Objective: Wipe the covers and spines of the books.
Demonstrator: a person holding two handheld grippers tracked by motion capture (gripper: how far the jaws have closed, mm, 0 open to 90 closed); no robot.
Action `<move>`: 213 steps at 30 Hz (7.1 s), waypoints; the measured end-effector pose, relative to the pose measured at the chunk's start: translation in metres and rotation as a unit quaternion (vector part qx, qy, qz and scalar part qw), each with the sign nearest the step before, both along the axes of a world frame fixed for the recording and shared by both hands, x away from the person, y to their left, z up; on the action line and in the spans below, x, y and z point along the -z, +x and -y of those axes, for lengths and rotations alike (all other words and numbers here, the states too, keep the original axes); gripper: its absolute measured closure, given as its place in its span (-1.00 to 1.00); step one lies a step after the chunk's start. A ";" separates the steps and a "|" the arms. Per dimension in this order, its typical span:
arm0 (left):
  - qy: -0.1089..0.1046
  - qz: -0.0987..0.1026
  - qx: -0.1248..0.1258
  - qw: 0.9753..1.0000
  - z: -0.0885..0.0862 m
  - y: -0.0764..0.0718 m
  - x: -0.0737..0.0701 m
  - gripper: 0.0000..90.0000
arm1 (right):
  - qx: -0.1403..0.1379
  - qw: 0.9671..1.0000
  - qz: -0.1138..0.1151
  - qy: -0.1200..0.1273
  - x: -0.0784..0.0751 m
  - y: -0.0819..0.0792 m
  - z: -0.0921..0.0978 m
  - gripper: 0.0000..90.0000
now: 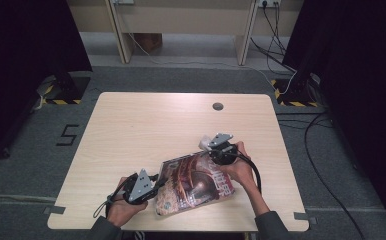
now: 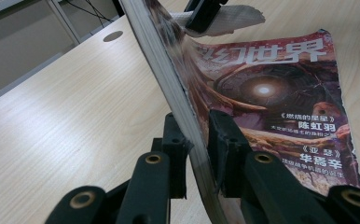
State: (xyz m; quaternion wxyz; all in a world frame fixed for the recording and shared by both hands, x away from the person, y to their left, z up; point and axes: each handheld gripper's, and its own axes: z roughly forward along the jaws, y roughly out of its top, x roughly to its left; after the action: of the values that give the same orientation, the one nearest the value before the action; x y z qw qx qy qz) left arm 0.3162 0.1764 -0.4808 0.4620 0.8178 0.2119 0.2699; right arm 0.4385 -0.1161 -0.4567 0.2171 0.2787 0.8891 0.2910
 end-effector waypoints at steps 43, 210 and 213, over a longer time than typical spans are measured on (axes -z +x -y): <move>0.009 0.008 -0.002 1.000 0.001 -0.001 0.000 0.71 | -0.163 0.983 0.076 0.048 -0.061 -0.082 -0.085 0.73; 0.033 0.046 0.007 0.998 0.008 -0.005 -0.005 0.69 | 0.134 0.990 -0.030 0.025 0.014 -0.047 0.132 0.03; 0.034 0.046 0.007 0.998 0.008 -0.005 -0.005 0.69 | 0.121 0.992 -0.011 0.046 0.003 -0.050 0.120 -0.09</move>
State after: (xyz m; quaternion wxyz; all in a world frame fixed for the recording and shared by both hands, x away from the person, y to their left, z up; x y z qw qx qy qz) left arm 0.3117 0.1681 -0.4761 0.4450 0.8211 0.1755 0.3115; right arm 0.3888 -0.2365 -0.4602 0.2273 0.3970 0.8369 0.3005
